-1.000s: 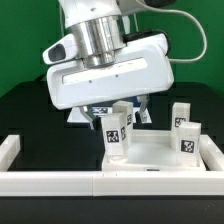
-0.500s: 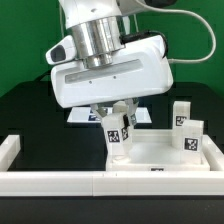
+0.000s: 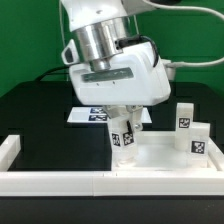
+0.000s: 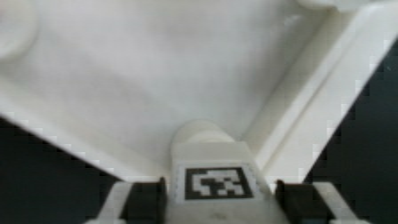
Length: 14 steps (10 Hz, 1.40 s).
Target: Assemble square table
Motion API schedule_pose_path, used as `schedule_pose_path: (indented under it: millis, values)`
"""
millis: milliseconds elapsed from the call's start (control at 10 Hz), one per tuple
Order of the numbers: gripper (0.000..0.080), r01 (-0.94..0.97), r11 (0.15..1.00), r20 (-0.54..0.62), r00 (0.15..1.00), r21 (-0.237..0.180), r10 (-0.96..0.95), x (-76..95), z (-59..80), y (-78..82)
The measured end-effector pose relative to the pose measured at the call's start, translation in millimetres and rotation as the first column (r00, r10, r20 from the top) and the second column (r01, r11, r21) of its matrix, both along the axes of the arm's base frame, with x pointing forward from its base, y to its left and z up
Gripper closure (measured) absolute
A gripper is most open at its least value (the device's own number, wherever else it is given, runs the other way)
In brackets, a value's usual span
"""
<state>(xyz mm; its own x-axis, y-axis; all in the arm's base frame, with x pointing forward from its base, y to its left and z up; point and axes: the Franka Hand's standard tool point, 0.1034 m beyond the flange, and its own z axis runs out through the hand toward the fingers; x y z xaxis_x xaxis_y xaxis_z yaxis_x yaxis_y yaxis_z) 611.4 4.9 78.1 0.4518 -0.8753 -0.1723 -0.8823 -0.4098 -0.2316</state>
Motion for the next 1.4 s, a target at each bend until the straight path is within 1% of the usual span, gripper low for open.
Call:
schedule_pose_path:
  millis: [100,200,300,400,500,600,700,800,900,1000,1100,1200,1300,1400]
  values:
    - [0.0508,0.154,0.988,-0.040,0.988,0.033,-0.153,1.4,-1.0,7.4]
    - [0.0508,0.323,0.943,-0.086,0.945,0.084,-0.316,4.1,-2.1,11.1]
    - [0.0508,0.367,0.925,-0.101,0.928,0.096,-0.358,4.9,-2.1,11.7]
    - [0.0498,0.347,0.933,-0.094,0.936,0.095,-0.338,4.8,-2.3,12.1]
    - [0.0498,0.274,0.958,-0.068,0.961,0.086,-0.269,2.6,-3.7,12.3]
    - [0.0267,0.164,0.984,-0.043,0.986,0.069,-0.161,-4.6,-7.9,14.1]
    - [0.0267,0.024,0.999,-0.009,1.000,0.041,-0.023,-6.7,-8.0,12.6]
    - [0.0175,-0.106,0.994,0.019,0.994,0.004,0.106,-6.5,-7.3,11.4]
    - [0.0175,-0.167,0.986,0.036,0.985,-0.007,0.167,-6.7,-8.1,11.1]
    - [0.0155,-0.247,0.969,0.056,0.967,-0.023,0.248,-6.7,-8.2,10.8]
    - [0.0151,-0.328,0.944,0.065,0.942,-0.047,0.330,-6.8,-8.1,9.9]
    - [0.0151,-0.481,0.868,0.044,0.871,-0.127,0.489,-4.1,-5.2,2.6]
    - [0.0150,-0.601,0.777,0.045,0.785,-0.188,0.618,1.6,-0.7,-7.4]
    - [0.0150,-0.722,0.640,0.026,0.658,-0.261,0.753,7.5,2.5,-3.7]
